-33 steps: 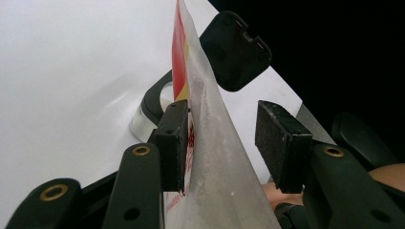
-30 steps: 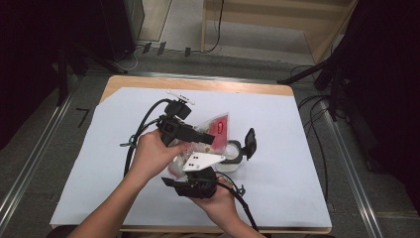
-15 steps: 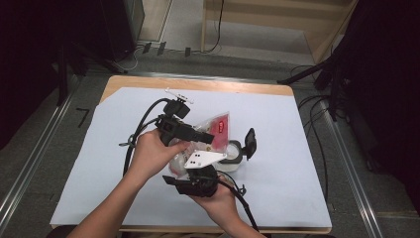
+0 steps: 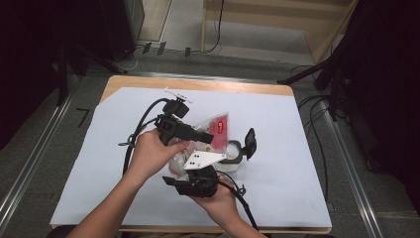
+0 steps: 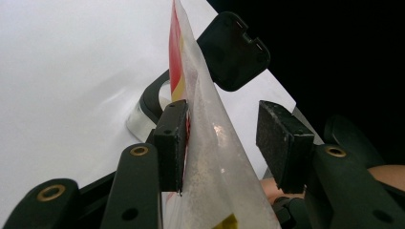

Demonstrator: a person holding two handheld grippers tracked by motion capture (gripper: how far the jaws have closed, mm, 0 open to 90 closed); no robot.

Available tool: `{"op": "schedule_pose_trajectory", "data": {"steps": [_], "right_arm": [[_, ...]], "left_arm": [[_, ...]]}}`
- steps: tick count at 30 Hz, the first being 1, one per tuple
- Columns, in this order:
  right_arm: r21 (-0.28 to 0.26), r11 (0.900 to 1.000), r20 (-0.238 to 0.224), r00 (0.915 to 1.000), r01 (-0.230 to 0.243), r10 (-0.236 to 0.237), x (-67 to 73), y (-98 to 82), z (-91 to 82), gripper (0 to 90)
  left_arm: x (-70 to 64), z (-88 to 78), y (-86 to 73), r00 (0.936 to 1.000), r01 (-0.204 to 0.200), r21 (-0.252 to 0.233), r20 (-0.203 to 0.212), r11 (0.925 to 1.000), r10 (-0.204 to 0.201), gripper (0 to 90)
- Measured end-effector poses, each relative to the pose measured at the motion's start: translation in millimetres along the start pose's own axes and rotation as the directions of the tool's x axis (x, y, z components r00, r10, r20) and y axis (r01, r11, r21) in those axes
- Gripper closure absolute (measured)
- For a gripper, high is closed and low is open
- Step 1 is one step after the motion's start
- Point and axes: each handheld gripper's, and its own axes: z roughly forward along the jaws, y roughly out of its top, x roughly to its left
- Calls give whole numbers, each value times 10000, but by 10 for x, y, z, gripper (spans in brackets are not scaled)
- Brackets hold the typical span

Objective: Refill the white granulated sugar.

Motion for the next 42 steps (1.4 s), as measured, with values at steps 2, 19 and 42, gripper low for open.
{"op": "schedule_pose_trajectory", "data": {"steps": [2, 19, 42], "right_arm": [[-1, 10000, 0, 10000, -10, 10, 1, 1, 0, 631], [-43, 10000, -9, 10000, 10, -10, 8, 6, -2, 631], [14, 10000, 39, 10000, 89, -89, 11, 3, -2, 631]], "left_arm": [[3, 0, 0, 10000, 13, -5, 22, 10000, -13, 553], [-29, -5, 1, 10000, -57, -98, -49, 9999, 56, 550], [-31, 5, 1, 10000, -61, -106, -79, 9999, 60, 554]]}}
